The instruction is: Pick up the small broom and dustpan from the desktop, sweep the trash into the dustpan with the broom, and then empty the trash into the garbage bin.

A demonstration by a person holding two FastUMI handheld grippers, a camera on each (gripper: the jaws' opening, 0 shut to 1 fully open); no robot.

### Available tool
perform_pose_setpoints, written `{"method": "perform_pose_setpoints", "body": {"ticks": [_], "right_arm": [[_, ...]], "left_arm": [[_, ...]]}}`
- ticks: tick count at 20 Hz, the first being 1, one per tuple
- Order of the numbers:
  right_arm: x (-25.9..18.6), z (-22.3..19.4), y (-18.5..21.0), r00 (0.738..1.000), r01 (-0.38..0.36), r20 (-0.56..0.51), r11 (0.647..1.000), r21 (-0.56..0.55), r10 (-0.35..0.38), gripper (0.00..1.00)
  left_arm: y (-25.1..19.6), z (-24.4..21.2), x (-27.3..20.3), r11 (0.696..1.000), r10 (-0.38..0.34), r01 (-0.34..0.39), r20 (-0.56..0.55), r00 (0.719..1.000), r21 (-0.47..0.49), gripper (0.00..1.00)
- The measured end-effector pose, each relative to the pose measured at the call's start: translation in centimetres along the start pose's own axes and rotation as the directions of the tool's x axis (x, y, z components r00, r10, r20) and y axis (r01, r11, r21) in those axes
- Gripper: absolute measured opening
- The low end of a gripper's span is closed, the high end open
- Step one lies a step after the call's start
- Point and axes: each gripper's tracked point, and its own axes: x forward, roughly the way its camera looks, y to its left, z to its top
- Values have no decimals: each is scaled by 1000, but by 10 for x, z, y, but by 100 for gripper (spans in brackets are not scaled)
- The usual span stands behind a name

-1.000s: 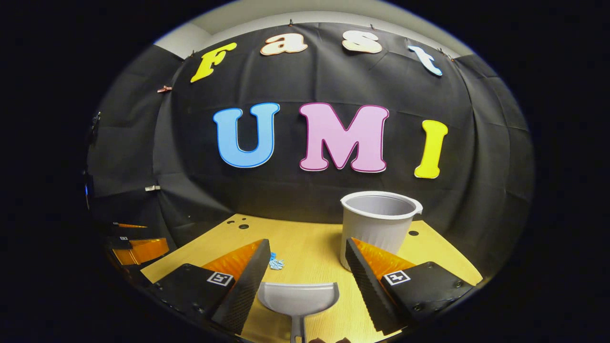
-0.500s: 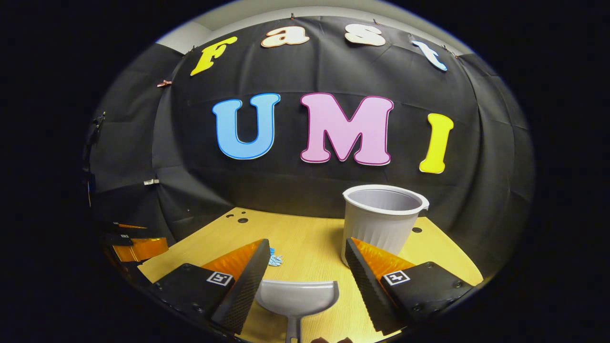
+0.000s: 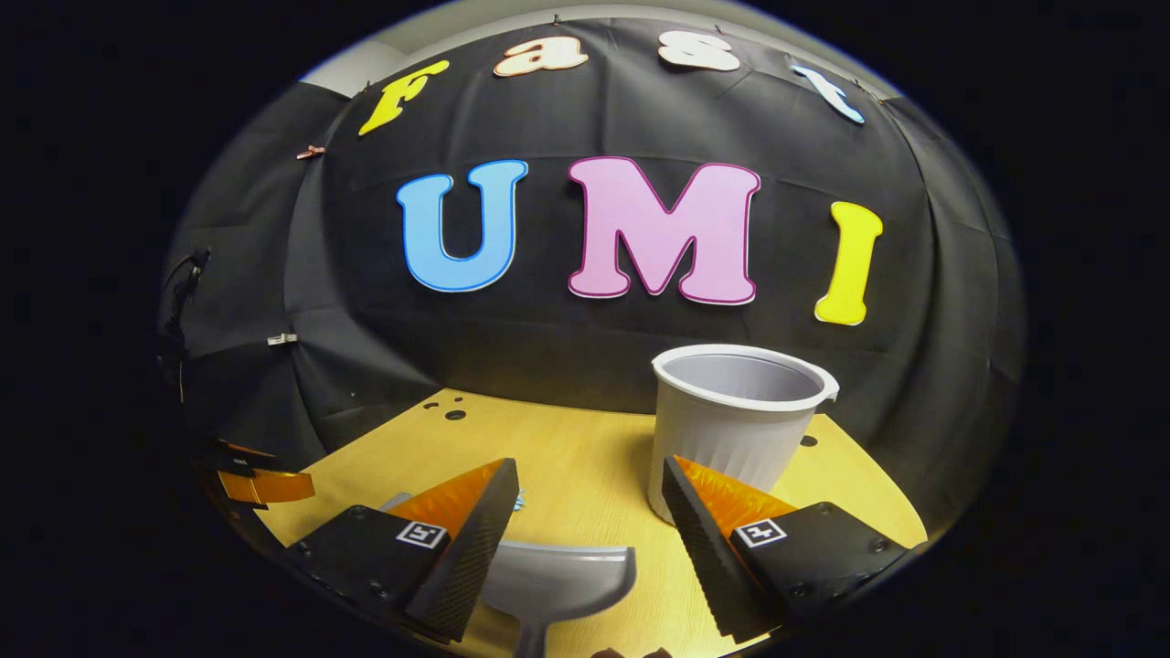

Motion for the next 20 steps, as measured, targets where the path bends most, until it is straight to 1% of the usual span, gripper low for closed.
{"method": "perform_pose_setpoints", "body": {"ticks": [3, 4, 8, 10, 11, 13, 16, 20], "right_arm": [[6, -16, -2, 999, -19, -46, 998, 58, 22, 98], [9, -20, -5, 998, -13, -63, 997, 71, 17, 98], [20, -35, -11, 995, 4, -102, 995, 103, 7, 98], [25, -44, -14, 992, 18, -128, 994, 106, -5, 99], [27, -48, -15, 990, 24, -139, 993, 113, -8, 99], [29, -54, -17, 987, 35, -162, 993, 114, -17, 99], [28, -65, -19, 979, 51, -202, 992, 112, -27, 99], [19, -89, -11, 958, 36, -288, 993, 111, -2, 99]], "left_arm": [[6, -16, 14, 999, 11, -8, -89, 996, 38, 98], [5, -24, 20, 999, 10, -4, -128, 992, 52, 98], [4, -58, 39, 990, -11, 50, -280, 960, 132, 99], [4, -77, 51, 982, -9, 75, -359, 933, 173, 96], [5, -85, 56, 979, -2, 84, -398, 917, 187, 98], [14, -99, 64, 975, 43, 63, -463, 885, 212, 98], [21, -116, 74, 978, 65, 57, -547, 835, 202, 97], [22, -129, 86, 976, 64, 81, -626, 777, 201, 97]]}}
